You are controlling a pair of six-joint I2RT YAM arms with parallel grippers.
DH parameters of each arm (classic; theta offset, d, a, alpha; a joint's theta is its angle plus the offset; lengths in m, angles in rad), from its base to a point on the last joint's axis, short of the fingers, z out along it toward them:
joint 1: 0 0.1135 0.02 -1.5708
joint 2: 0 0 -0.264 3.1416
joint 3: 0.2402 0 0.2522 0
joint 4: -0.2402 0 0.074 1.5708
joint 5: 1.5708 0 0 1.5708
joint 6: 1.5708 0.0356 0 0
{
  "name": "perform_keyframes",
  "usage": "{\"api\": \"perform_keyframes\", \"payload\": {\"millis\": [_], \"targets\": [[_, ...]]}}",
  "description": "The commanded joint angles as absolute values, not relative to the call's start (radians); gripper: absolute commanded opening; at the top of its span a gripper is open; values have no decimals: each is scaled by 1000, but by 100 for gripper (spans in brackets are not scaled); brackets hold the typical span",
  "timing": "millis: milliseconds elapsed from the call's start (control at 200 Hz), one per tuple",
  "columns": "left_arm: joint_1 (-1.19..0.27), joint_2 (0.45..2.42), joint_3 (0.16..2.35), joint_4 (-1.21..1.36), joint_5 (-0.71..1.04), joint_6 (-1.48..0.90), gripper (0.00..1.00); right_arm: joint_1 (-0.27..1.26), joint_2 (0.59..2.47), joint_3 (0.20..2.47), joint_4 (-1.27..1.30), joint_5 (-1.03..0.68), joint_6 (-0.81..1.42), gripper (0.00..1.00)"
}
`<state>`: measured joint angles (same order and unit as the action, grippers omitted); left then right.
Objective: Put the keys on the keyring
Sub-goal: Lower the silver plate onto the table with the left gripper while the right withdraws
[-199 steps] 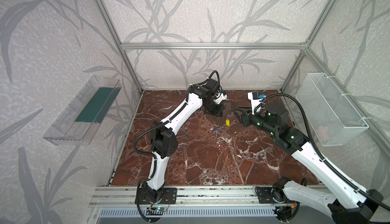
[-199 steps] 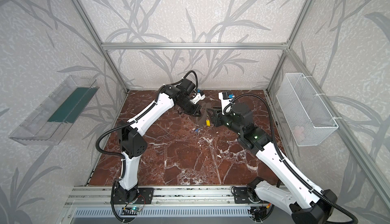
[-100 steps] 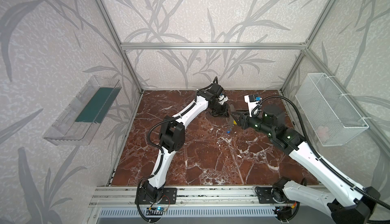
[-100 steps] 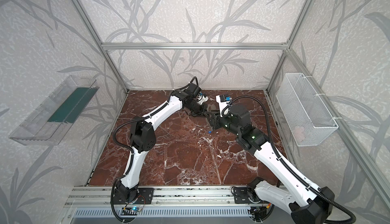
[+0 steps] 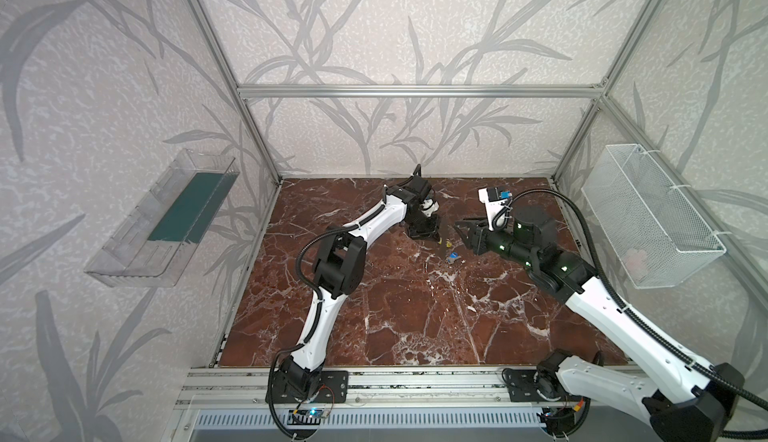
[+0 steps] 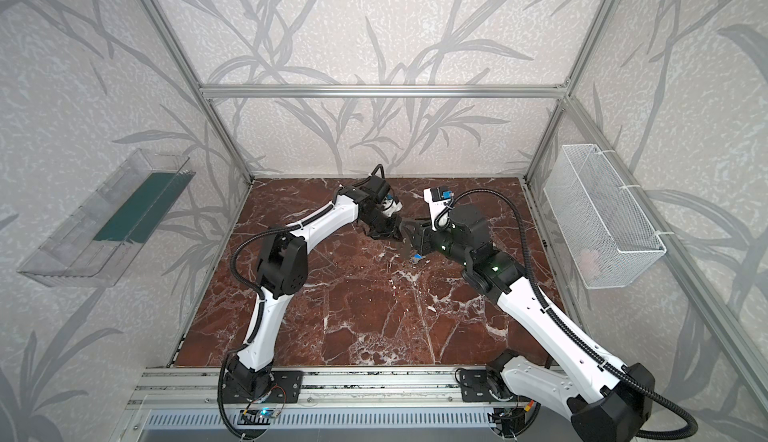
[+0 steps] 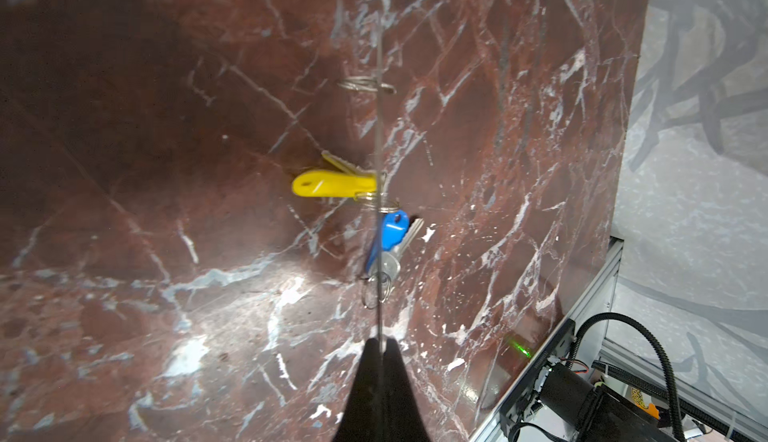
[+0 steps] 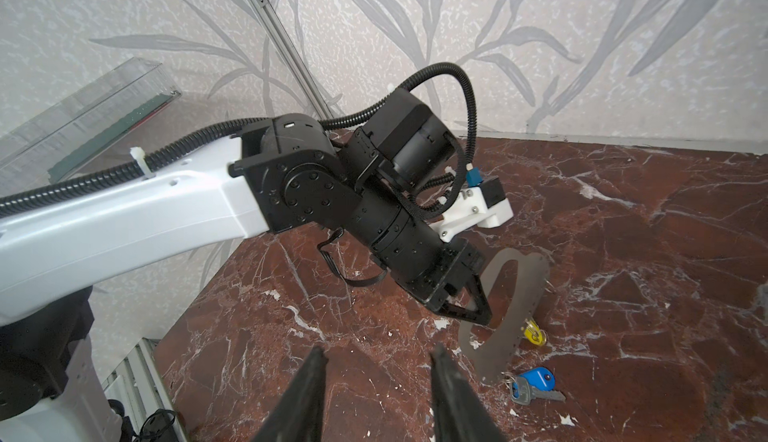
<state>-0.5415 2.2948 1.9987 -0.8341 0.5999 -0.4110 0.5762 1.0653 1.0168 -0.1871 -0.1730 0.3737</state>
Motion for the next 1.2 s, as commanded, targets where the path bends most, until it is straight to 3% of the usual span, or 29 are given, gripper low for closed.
{"api": "perform_keyframes", "payload": {"millis": [0,490,570,740,830,1200], "targets": [[-511,2266,1962,-827,594,-367,0,580,1037,1011,-199,-143,373,42],[-411,2200,1779,-768,620,-321,0,580,1035,1018,-229,-107,355,42],[-402,2203,1769,-763,630,-318,9,580,1035,1020,-232,-106,355,42],[-384,2189,1732,-738,616,-320,17,580,1034,1024,-244,-98,352,42],[-370,2183,1709,-720,621,-327,35,581,1029,1026,-250,-91,350,42],[-326,2068,1616,-727,542,-293,47,579,994,1028,-309,-23,325,44]]}}
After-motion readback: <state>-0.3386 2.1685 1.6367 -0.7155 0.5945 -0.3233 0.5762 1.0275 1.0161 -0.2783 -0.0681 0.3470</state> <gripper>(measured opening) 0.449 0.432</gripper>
